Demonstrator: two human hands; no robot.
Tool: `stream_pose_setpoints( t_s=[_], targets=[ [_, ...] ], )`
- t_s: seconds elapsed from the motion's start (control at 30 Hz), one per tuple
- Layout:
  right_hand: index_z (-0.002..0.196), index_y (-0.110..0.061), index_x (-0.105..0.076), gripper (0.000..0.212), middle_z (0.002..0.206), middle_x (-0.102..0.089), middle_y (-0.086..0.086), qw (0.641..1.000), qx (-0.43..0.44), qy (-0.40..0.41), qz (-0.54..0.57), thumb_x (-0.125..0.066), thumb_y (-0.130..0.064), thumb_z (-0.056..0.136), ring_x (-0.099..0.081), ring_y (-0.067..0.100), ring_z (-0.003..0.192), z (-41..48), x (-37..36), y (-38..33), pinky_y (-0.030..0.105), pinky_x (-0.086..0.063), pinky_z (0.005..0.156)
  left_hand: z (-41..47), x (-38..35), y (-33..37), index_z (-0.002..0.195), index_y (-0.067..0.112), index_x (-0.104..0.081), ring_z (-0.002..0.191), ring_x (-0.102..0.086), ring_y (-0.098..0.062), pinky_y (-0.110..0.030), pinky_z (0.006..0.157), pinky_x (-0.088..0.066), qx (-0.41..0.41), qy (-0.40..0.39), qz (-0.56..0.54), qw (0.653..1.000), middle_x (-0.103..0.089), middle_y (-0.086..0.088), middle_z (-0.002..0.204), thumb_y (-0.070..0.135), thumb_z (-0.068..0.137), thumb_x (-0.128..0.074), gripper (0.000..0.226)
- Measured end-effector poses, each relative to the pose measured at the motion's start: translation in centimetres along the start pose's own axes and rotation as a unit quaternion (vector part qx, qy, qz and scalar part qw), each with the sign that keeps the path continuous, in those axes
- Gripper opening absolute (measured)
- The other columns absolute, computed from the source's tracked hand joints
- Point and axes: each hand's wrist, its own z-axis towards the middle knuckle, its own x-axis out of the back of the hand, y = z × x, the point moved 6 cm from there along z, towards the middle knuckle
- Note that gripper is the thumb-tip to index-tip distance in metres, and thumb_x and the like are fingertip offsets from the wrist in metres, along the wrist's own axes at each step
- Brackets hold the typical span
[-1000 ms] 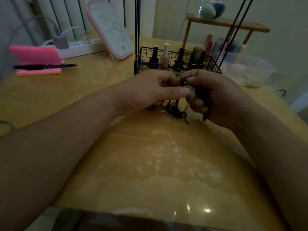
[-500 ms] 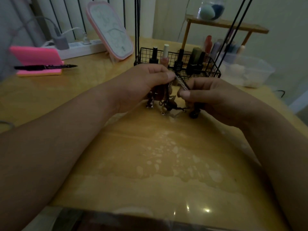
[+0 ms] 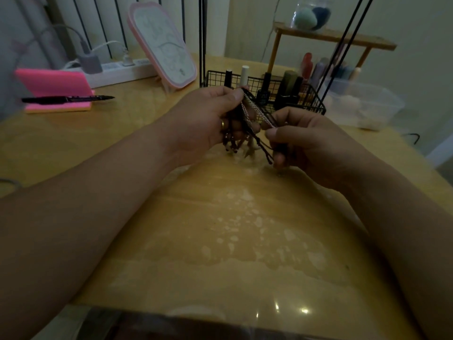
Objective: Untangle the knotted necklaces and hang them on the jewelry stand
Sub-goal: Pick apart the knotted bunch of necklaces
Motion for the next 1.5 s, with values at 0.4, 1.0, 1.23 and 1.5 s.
stream_pose_setpoints(
  t_s=[0.4,1.0,1.23,1.5],
  targets=[
    [0.109,-0.012,-0.067,0.019,0.093,-0.064,0.007,1.000,-0.027,0.003,-0.014,-0.058,0.000,0.097,-0.062,0.016,0.068,0.1,1.1,0.4,0.021,-0.036,0.042,-0.2,0.9,0.6,0.122,0.007,-0.065,0.106,-0.071,-0.032,-0.045,0.078,-0.055,-0.001,0.018,-0.011,1.000,-0.069,-0.023,0.126,0.025,0.113,-0.038,0.034],
    [0.113,-0.026,-0.071,0.025,0.107,-0.075,-0.010,0.979,0.049,0.017,-0.196,-0.071,-0.038,0.091,-0.070,0.005,0.103,-0.6,-0.9,-0.6,0.035,-0.051,0.095,-1.2,-1.1,1.0,0.106,0.010,-0.061,0.080,-0.068,-0.022,-0.030,0.065,-0.056,0.004,-0.083,0.079,0.993,-0.071,-0.010,0.097,0.022,0.105,-0.057,0.012],
    [0.094,-0.014,-0.065,0.011,0.087,-0.067,0.002,0.997,0.047,0.047,-0.047,-0.058,-0.017,0.102,-0.072,0.027,0.100,-0.4,0.7,-1.2,0.034,-0.058,0.087,-0.8,-0.1,0.8,0.095,0.016,-0.066,0.069,-0.063,-0.017,-0.026,0.055,-0.048,-0.001,-0.027,0.187,0.982,-0.068,0.001,0.084,0.031,0.103,-0.063,0.017],
    [0.099,-0.016,-0.057,0.007,0.076,-0.049,-0.001,0.997,0.005,0.032,0.076,-0.055,-0.020,0.104,-0.049,0.011,0.063,0.0,1.1,-0.6,0.024,-0.041,0.056,-0.6,0.1,0.4,0.101,0.012,-0.069,0.075,-0.063,-0.018,-0.027,0.059,-0.048,0.031,-0.033,0.148,0.988,-0.065,-0.004,0.084,0.032,0.102,-0.063,0.021]
  ],
)
